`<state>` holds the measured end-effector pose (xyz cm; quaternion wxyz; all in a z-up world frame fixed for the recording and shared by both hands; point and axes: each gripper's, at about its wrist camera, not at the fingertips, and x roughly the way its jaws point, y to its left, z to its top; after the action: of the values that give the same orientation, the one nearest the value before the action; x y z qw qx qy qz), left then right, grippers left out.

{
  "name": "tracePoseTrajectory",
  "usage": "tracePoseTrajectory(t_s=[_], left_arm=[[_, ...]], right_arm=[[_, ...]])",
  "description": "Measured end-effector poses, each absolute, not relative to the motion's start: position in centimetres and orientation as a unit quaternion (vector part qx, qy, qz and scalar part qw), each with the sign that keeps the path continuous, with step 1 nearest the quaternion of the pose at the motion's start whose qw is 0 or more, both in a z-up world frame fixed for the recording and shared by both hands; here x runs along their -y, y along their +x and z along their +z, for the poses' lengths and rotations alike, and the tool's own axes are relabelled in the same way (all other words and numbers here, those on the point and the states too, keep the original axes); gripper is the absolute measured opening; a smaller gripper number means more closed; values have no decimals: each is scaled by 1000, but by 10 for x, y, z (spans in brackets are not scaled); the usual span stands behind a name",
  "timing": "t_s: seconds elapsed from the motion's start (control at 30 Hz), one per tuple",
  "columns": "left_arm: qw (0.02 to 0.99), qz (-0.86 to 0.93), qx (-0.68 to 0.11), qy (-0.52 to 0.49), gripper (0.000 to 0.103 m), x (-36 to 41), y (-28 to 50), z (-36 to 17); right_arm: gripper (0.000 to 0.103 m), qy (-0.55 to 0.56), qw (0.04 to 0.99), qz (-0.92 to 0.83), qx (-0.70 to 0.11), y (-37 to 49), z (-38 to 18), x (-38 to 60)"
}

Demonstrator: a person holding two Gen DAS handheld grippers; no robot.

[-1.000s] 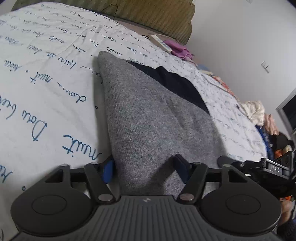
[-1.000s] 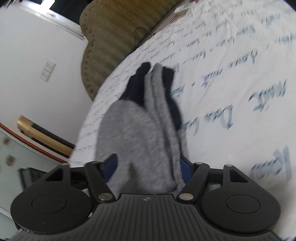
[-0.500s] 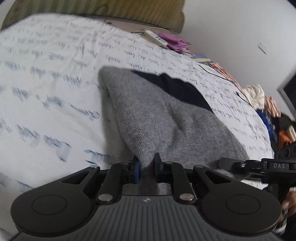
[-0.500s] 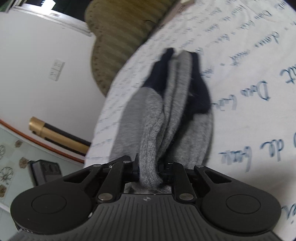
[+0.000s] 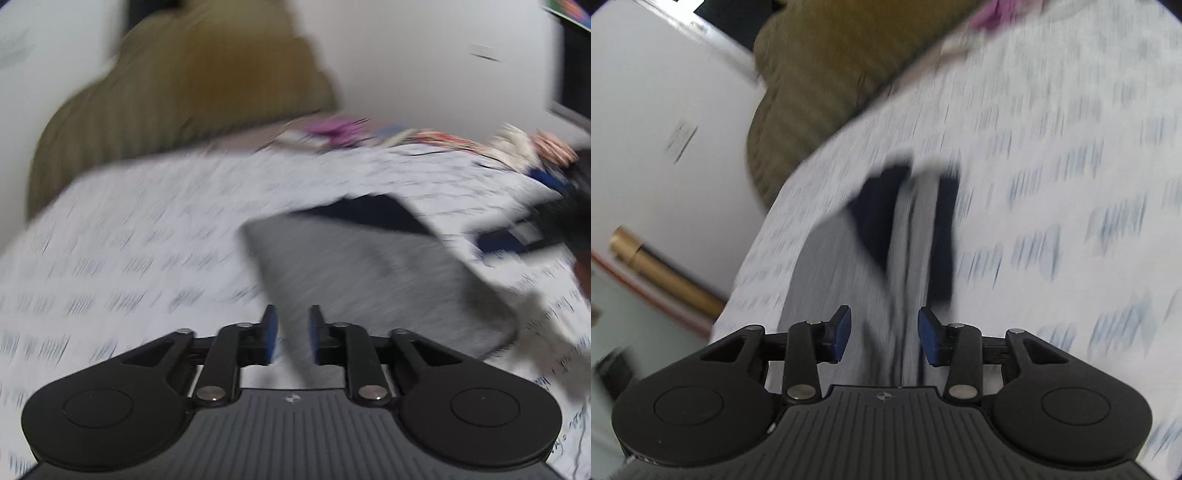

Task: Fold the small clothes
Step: 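Lay the folded sweater down and regrasp its edges with both grippers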

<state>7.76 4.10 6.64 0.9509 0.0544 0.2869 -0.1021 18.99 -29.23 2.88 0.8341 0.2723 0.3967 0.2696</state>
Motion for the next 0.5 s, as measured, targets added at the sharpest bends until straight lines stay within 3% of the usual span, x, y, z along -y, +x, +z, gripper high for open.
tracePoseTrajectory(t_s=[0.07, 0.23, 0.33, 0.37, 0.43, 0.5], left_arm=[[950, -124, -273, 86, 43, -12, 84, 58], [933, -139, -293, 158, 42, 35, 99, 17], [935, -132, -280, 176, 43, 38, 93, 4], [935, -133, -278, 173, 43, 38, 93, 3], [936, -139, -282, 161, 43, 34, 97, 3], [936, -146, -286, 141, 44, 26, 98, 3]], right_arm=[[42, 273, 846, 255, -381, 212, 40, 289], [42, 240, 862, 236, -380, 277, 43, 249], [55, 179, 868, 221, -406, 304, 32, 218], [53, 156, 867, 218, -420, 312, 25, 208], [12, 129, 864, 232, -427, 317, 14, 197], [9, 139, 866, 245, -412, 313, 21, 202]])
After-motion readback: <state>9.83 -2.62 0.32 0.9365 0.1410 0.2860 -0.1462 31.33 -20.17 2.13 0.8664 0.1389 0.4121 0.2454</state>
